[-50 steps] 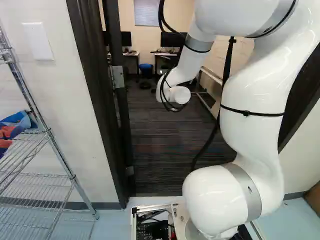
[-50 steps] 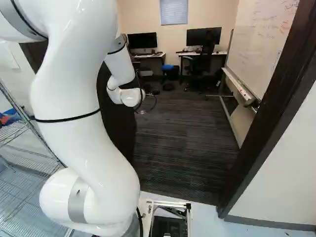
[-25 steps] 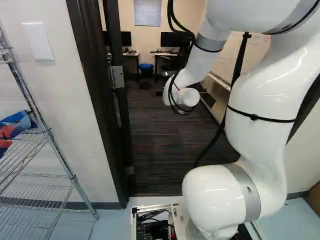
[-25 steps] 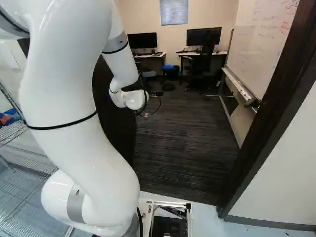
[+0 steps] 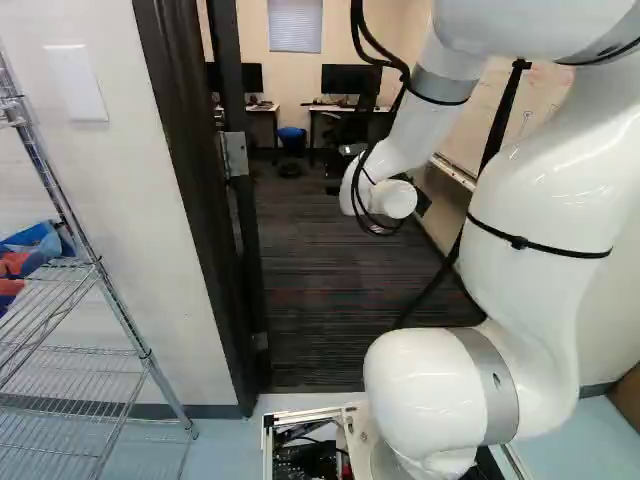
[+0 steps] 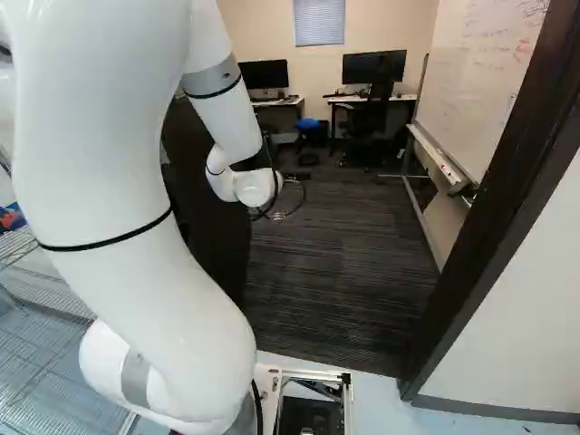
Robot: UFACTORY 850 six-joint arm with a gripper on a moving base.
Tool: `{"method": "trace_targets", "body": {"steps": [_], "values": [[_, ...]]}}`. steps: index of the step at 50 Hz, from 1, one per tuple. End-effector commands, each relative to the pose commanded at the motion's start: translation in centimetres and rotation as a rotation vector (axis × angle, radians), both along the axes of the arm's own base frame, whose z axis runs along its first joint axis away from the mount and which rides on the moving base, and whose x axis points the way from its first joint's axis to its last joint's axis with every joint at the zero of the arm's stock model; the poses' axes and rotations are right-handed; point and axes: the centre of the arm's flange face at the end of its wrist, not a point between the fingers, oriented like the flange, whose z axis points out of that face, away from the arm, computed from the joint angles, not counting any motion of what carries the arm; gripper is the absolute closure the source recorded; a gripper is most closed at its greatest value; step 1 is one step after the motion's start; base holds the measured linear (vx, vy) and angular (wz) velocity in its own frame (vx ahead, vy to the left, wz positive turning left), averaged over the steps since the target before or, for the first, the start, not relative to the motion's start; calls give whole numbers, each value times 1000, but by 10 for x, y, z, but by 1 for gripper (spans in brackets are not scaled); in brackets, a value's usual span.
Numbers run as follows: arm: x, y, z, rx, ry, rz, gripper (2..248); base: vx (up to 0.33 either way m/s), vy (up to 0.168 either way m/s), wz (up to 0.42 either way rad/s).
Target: Open the door and move inside
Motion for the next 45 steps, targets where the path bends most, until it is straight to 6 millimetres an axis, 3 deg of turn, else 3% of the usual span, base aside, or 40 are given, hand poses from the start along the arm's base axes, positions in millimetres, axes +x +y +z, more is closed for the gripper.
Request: {"method": "trace_targets", "body": {"steps": [21, 45], "values": [[-21, -27, 0, 0, 3, -67, 3, 0, 0, 0], [-26, -27, 0, 2, 3, -72, 3, 0, 0, 0]]}}
